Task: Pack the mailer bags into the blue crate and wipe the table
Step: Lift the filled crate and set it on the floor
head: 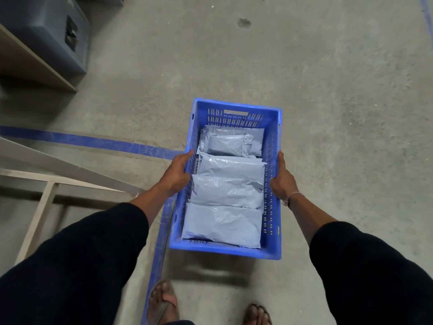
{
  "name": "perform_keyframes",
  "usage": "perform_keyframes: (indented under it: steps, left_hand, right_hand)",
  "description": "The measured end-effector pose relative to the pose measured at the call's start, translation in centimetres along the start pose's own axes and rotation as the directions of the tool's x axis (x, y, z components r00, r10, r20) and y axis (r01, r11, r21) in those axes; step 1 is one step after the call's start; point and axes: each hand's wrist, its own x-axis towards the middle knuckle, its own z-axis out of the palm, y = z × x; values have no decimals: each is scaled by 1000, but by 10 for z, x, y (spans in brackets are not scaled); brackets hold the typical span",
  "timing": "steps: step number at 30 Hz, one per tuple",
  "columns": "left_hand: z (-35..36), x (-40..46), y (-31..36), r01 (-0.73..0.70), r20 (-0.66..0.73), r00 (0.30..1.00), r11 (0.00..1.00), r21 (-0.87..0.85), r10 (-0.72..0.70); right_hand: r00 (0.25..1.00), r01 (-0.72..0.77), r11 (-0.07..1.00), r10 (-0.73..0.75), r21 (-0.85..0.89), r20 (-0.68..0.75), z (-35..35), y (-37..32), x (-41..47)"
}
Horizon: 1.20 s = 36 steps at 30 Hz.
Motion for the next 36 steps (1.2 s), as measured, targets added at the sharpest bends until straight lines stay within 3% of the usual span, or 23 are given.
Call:
perform_keyframes:
  steps: [24,36]
  left_hand:
    - [8,79,6,-22,-20,1000,1000,-16,22]
    - [-23,-15,61,-23,-18,1000,999,-34,23]
  right_hand:
    - [993,50,999,-50,-1,-103,9,-4,69]
    - [999,-33,999,33,-40,-5,-44,-47,-19]
